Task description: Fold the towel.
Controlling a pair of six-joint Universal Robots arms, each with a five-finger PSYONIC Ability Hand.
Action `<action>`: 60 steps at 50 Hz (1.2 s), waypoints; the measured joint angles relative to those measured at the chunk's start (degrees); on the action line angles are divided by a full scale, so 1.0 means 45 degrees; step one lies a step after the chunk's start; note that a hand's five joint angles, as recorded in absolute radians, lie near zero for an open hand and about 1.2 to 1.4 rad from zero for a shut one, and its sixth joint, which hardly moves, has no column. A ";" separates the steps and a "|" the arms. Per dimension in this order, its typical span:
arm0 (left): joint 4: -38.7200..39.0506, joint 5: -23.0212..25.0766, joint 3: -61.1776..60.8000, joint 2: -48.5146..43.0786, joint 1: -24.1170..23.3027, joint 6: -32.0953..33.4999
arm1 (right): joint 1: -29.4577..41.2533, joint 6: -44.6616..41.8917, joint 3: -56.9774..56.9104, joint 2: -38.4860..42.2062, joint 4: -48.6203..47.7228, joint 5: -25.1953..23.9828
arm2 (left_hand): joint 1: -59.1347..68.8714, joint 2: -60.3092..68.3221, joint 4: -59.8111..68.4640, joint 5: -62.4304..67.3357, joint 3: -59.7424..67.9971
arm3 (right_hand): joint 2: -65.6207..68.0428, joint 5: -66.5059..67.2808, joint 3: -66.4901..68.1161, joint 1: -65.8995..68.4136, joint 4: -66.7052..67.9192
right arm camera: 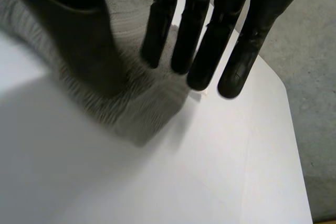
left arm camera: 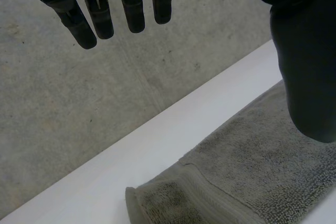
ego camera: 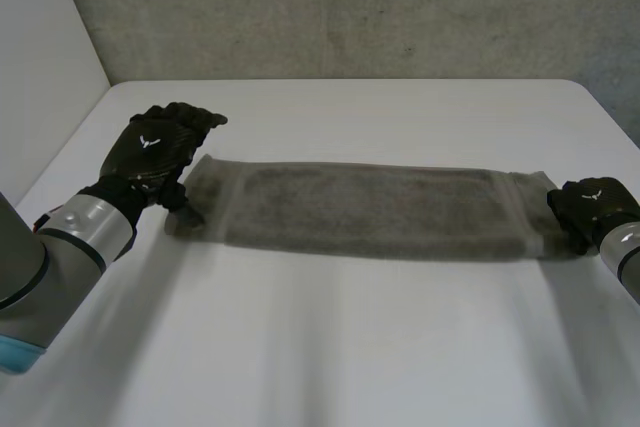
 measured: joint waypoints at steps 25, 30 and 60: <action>0.0053 0.0021 -0.0080 -0.0096 0.0099 0.0027 | -0.0434 -0.0154 -0.0653 0.0859 -0.0021 -0.0461 | 0.0000 -0.0001 -0.0001 -0.0007 0.0000 | 0.6594 0.6828 0.6509 0.6735 0.6638; 0.0053 0.0021 -0.0081 -0.0093 0.0137 0.0030 | -0.0961 -0.0548 -0.1334 0.0895 0.0069 0.0534 | 0.0000 -0.0001 -0.0001 -0.0007 0.0000 | 0.6594 0.6904 0.6716 0.6737 0.6830; -0.0021 -0.0087 0.1636 0.0254 0.0050 -0.1730 | 0.8409 -0.4273 -0.7377 0.1717 0.0207 0.1729 | -0.0036 0.0001 0.0000 -0.0009 -0.0001 | 0.6641 0.6906 0.6804 0.6815 0.6830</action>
